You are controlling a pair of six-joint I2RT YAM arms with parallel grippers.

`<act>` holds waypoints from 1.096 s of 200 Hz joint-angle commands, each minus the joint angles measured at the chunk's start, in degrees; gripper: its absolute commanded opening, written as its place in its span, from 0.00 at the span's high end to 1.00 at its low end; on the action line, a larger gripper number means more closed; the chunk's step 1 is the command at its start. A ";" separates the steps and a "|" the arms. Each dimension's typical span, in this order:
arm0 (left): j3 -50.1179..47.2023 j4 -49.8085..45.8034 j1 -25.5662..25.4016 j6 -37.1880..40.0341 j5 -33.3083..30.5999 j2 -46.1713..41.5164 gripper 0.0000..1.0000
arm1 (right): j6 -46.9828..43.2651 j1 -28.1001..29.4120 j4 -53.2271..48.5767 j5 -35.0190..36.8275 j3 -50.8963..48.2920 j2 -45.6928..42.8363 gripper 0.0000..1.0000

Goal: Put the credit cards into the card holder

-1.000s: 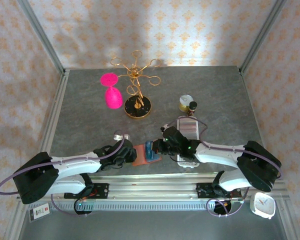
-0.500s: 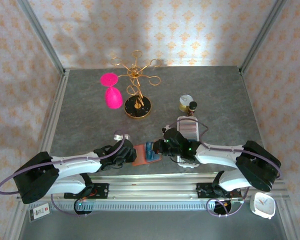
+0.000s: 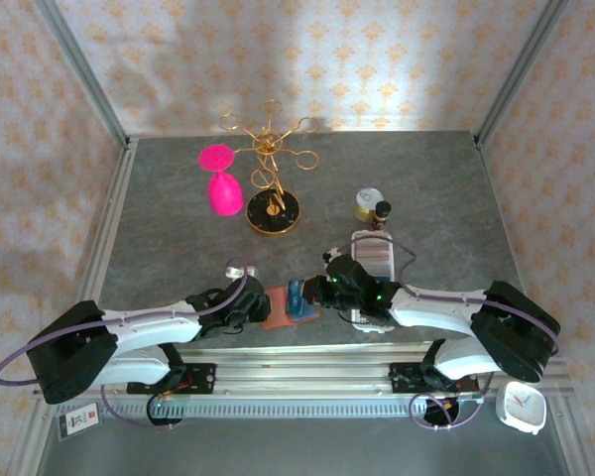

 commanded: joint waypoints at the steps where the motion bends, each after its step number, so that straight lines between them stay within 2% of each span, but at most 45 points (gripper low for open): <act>1: -0.58 -0.48 0.32 0.74 -0.88 0.90 0.74 | 0.69 0.24 2.10 0.32 -0.85 -0.04 1.00; 144: -1.24 0.33 0.37 0.26 -0.40 0.93 0.75 | 0.72 0.84 4.66 -3.63 -2.45 5.12 1.00; 219: -1.58 1.04 0.37 -0.12 0.09 1.34 0.75 | -0.38 1.19 3.10 -4.64 0.37 8.12 1.00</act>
